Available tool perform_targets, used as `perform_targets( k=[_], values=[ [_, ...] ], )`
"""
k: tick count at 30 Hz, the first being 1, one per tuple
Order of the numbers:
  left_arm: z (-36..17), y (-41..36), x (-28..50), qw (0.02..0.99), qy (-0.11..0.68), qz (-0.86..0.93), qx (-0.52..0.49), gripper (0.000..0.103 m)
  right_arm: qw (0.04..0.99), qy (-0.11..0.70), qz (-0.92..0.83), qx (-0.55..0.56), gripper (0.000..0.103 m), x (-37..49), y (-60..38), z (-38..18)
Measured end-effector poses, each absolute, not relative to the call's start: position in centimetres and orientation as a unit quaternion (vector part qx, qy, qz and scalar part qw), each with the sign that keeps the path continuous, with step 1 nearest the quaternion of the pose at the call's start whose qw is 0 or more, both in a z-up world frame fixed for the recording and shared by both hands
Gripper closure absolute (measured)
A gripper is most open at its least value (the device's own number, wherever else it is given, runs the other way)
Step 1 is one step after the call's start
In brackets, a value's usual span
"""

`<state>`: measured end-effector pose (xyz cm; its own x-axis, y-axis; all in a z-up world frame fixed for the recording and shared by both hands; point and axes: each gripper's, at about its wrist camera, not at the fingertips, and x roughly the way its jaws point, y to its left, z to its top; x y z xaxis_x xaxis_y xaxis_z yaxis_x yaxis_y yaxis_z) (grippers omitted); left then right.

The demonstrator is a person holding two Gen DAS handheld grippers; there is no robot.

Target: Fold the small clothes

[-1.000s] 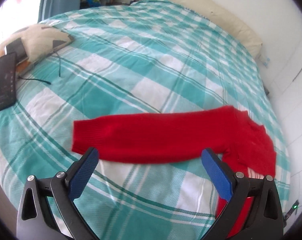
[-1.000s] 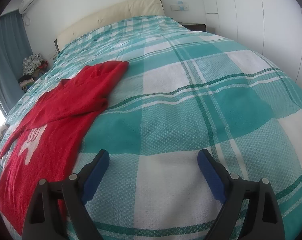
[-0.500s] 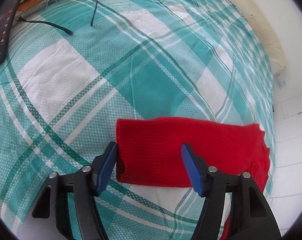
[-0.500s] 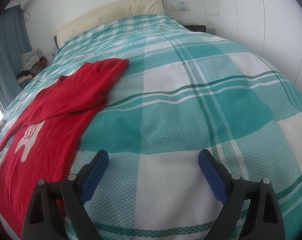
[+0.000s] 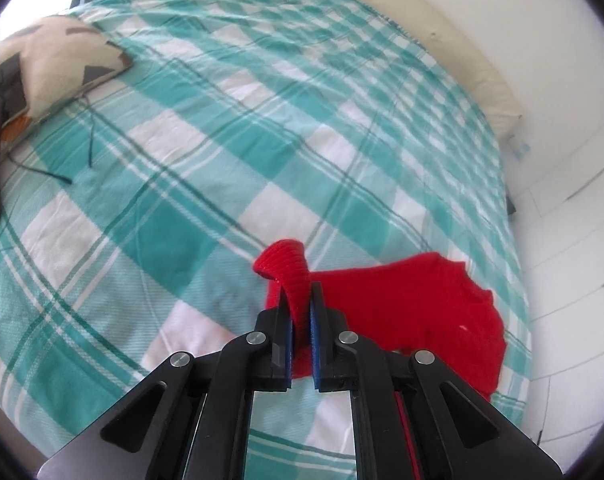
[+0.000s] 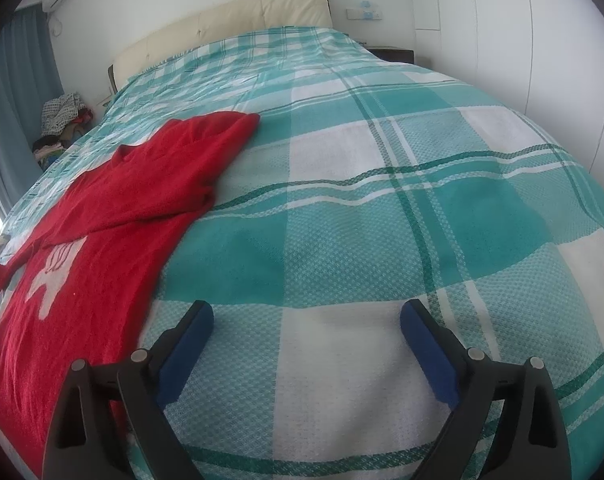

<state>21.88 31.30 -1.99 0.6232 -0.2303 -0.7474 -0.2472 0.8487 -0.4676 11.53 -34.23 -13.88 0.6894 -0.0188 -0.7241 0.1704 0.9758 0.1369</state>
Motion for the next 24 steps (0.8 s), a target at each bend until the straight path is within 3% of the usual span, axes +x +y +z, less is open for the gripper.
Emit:
perform_targets(
  k=[4,9,24],
  values=[
    [3.2,24.2,23.4,0.877,0.416,-0.066,-0.232,0.098,0.914,0.391,-0.052,0.097,0.008,11.5,-34.2,-13.9],
    [5.8,14.9,25.2,0.879,0.417,-0.139,-0.186,0.098,0.913,0.393,-0.052,0.095,0.008,11.6,-34.1,-14.0],
    [-1.2,-5.8,28.2,0.823,0.503,-0.242,-0.107,0.098,0.911,0.399,-0.05,0.09,0.005,11.9,-34.0,-14.2]
  ],
)
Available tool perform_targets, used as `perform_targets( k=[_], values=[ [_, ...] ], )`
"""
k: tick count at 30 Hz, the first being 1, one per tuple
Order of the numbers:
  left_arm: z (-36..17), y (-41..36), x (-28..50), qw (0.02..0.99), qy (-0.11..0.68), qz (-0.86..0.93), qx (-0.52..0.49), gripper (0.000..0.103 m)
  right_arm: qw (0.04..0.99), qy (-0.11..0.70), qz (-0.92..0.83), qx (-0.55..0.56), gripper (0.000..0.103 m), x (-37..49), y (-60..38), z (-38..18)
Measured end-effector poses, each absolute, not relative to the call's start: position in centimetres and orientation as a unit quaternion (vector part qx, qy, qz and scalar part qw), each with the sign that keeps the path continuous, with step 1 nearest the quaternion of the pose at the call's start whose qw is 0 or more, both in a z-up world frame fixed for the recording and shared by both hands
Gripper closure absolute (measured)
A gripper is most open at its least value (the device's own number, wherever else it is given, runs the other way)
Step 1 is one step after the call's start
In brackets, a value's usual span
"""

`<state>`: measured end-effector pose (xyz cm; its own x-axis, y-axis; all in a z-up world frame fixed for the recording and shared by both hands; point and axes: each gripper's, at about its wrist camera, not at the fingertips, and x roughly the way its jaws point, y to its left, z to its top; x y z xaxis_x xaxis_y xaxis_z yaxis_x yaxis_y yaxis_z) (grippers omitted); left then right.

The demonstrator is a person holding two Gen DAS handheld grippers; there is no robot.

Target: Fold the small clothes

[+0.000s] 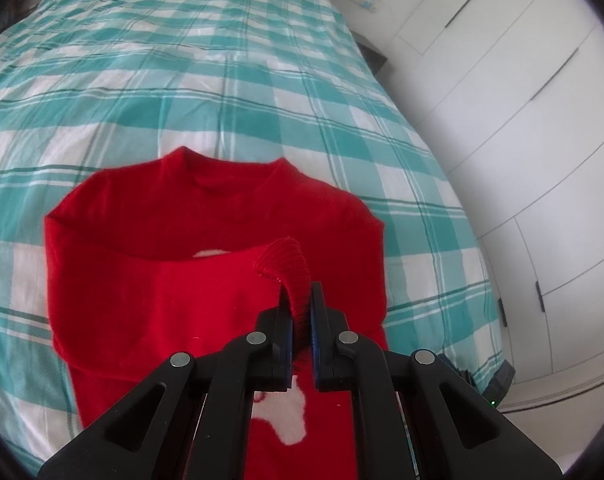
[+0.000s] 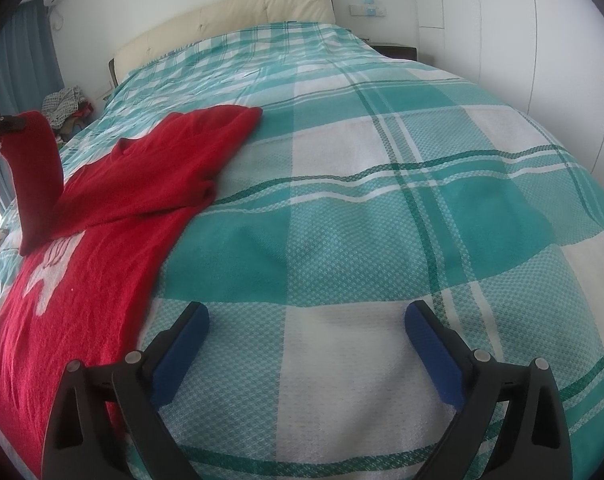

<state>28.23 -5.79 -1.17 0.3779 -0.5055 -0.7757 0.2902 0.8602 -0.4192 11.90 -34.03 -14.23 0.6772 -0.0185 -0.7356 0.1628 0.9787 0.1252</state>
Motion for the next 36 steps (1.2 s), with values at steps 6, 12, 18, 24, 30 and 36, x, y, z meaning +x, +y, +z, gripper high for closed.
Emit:
perform_targets(
  k=[6,12,18,24,30,36],
  values=[
    [-4.2,-10.4,28.3,0.813,0.513,-0.261,-0.086,0.097,0.911,0.399,-0.05,0.09,0.004,11.9,-34.0,-14.3],
    [-6.7,-11.5,27.1,0.813,0.52,-0.247,-0.086,0.022,0.911,0.399,-0.049,0.09,0.004,11.9,-34.0,-14.3],
    [-4.3,-5.4,23.3,0.851,0.472,-0.214,-0.078,0.017,0.911,0.4,-0.048,0.089,0.003,11.9,-33.9,-14.3],
    [-2.6,3.3,19.0,0.899,0.426,-0.103,-0.022,0.012,0.909,0.405,-0.051,0.081,0.002,12.1,-33.7,-14.4],
    [-4.8,9.6,16.5,0.917,0.398,-0.01,-0.034,0.007,0.91,0.404,-0.051,0.08,0.002,12.2,-33.8,-14.4],
    [-9.2,12.9,16.6,0.918,0.391,0.054,-0.049,0.007,0.911,0.401,-0.051,0.079,0.002,12.2,-33.8,-14.4]
  ],
)
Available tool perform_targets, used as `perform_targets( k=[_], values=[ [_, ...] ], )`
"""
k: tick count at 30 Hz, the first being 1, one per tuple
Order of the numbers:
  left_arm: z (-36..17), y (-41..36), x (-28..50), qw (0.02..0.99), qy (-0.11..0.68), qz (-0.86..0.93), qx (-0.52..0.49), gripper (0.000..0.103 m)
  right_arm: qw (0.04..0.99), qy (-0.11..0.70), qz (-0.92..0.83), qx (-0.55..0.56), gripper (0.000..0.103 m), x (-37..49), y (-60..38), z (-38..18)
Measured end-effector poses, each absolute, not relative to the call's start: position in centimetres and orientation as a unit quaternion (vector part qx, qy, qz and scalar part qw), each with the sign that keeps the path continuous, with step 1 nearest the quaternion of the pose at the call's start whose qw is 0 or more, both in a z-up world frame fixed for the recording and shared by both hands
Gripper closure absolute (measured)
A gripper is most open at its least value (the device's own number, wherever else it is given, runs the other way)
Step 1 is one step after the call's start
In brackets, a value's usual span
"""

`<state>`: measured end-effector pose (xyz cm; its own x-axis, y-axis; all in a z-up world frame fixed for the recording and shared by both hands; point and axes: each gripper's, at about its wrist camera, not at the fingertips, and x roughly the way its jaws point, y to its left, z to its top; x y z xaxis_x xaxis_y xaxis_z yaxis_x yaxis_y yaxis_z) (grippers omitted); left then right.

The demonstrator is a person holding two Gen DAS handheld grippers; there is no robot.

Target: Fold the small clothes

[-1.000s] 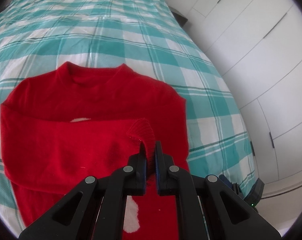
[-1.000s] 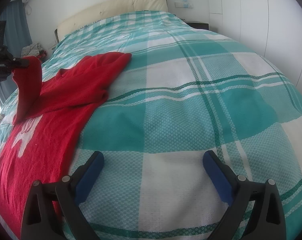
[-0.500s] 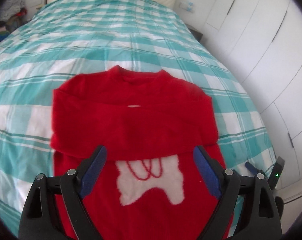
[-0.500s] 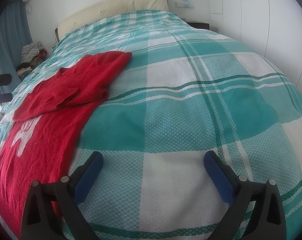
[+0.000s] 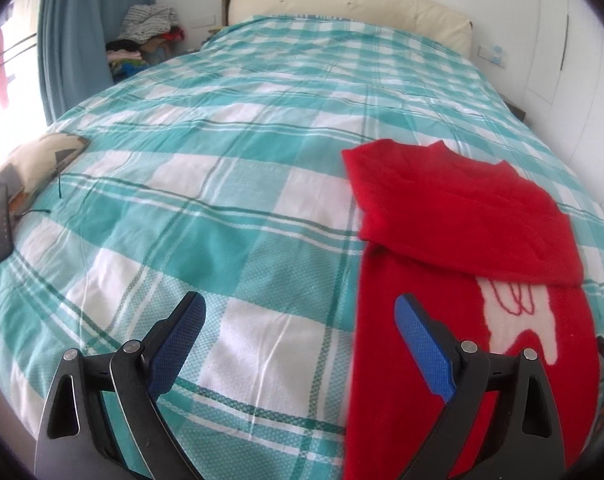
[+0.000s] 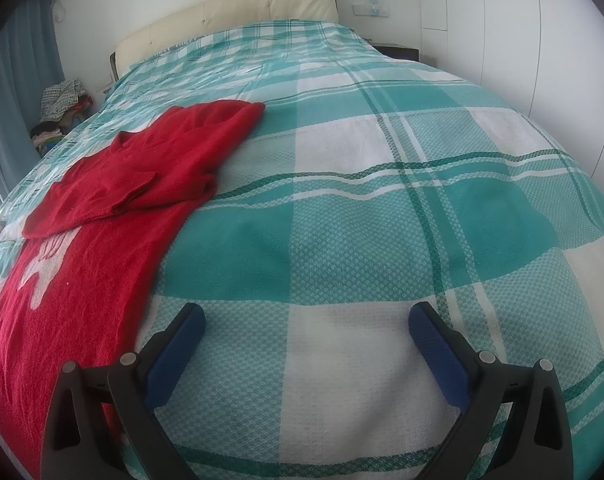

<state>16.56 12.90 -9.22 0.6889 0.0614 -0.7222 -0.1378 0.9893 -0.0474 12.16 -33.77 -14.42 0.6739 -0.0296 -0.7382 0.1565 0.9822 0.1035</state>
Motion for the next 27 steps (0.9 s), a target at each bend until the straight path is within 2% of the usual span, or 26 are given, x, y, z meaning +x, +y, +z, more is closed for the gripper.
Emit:
perform_targets(
  k=[9,27],
  values=[
    [-11.8,15.5,16.3,0.913,0.392,0.072,-0.092,0.007,0.913,0.397,-0.048,0.081,0.001,11.9,-33.8,-14.5],
    [-12.7,14.6,16.0,0.907,0.409,0.068,-0.068,0.007,0.913,0.398,-0.049,0.079,0.001,11.8,-33.7,-14.6]
  ],
)
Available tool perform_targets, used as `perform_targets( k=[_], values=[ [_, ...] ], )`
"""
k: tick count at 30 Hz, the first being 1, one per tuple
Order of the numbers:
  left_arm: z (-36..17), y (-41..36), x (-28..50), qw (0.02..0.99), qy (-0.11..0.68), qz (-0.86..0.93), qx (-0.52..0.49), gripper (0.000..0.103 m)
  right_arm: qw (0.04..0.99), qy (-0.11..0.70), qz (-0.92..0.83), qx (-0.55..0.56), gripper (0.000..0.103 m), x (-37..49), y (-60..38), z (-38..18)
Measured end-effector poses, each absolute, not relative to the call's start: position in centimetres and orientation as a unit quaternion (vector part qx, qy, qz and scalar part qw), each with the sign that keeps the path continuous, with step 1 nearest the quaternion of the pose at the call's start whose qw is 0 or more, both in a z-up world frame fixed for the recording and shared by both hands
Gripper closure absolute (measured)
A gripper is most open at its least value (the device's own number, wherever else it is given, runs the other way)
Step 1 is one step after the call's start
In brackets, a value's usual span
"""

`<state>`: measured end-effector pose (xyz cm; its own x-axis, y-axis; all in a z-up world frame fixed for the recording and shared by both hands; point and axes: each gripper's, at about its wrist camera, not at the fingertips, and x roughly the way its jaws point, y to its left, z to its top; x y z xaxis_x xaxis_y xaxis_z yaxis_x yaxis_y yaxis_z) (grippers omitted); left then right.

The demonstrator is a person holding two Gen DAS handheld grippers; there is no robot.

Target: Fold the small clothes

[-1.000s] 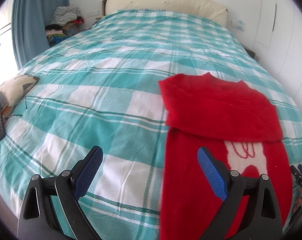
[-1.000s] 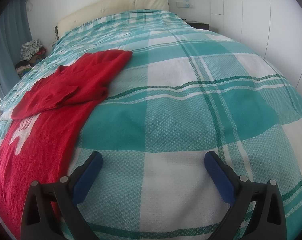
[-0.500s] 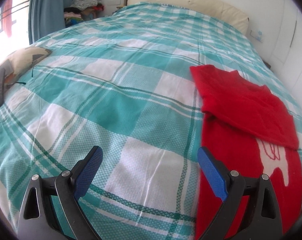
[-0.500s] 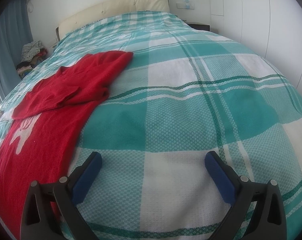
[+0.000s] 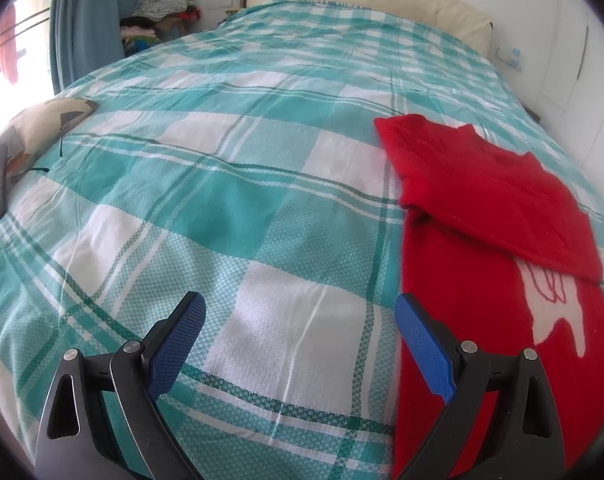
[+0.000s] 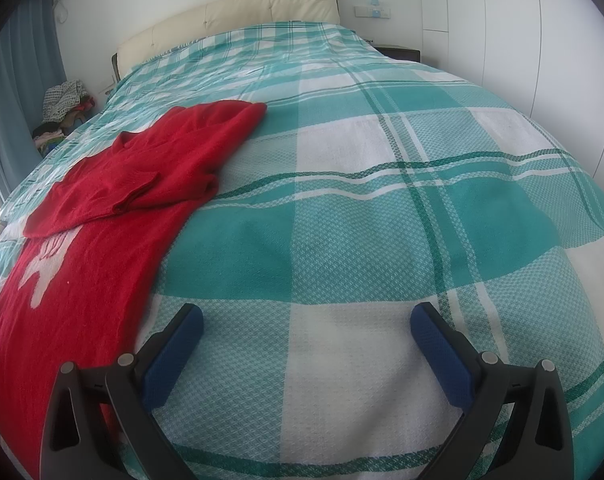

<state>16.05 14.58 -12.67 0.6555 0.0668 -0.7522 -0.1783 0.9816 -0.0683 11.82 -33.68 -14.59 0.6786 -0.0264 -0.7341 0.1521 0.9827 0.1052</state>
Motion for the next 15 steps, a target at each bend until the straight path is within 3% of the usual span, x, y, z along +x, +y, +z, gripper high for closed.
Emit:
perform_targets(
  k=[15],
  values=[
    [-12.68,14.34,15.35,0.912,0.4,0.064,-0.068,0.007,0.913,0.398,-0.049,0.078,0.0,11.86,-33.66,-14.59]
  ],
)
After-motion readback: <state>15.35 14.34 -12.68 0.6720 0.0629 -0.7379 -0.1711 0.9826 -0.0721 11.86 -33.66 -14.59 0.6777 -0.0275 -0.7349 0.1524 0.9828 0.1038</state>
